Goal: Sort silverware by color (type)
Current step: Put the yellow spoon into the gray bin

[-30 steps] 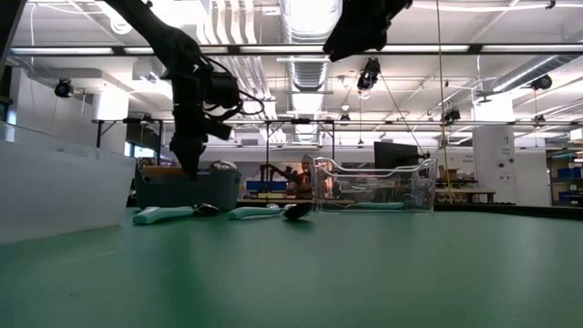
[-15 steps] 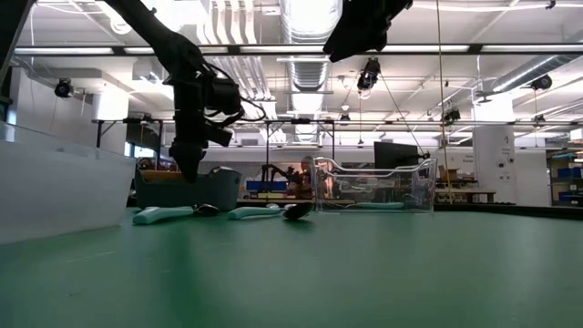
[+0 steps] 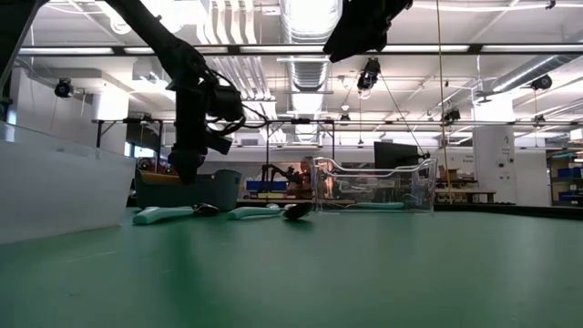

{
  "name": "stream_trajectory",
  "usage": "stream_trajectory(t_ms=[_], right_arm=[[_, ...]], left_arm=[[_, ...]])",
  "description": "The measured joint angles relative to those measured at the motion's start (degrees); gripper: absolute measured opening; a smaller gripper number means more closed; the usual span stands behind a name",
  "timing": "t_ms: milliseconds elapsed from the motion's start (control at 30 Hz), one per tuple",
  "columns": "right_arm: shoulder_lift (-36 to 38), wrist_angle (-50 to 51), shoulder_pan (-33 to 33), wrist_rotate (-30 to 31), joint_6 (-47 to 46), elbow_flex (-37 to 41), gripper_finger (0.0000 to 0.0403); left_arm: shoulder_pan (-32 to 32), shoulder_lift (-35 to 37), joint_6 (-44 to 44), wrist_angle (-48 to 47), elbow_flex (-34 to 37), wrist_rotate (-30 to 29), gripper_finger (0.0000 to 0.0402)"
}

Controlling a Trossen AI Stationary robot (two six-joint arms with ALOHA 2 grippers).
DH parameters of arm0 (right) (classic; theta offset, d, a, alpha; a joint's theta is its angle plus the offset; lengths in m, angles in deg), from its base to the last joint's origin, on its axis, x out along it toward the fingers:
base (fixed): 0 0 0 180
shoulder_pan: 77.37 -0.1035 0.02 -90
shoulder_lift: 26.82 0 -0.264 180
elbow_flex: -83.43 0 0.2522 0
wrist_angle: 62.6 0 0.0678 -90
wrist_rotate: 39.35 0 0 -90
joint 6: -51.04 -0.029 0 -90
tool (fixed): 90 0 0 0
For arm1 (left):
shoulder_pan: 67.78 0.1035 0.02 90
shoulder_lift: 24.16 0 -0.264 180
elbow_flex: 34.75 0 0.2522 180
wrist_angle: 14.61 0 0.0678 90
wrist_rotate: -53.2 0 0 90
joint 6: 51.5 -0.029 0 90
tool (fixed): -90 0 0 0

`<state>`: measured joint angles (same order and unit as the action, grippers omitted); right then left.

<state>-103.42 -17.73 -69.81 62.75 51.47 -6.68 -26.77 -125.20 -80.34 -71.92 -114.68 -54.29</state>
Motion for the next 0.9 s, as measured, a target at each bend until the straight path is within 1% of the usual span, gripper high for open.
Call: stream_trajectory(t_ms=[367, 733, 900], right_arm=[[0.0, 0.0, 0.0, 0.0, 0.02, 0.0, 0.0226], [0.0, 0.01, -0.02, 0.0, 0.0, 0.02, 0.0226], [0.0, -0.05, 0.0, 0.0, -0.47, 0.02, 0.0226]], left_arm=[[0.0, 0.04, 0.94, 0.35, 0.0, -0.09, 0.0028], [-0.02, 0.6, 2.58, 0.26, 0.0, -0.11, 0.0078], [-0.19, 2.63, 5.54, -0.44, 0.0, -0.07, 0.0084]])
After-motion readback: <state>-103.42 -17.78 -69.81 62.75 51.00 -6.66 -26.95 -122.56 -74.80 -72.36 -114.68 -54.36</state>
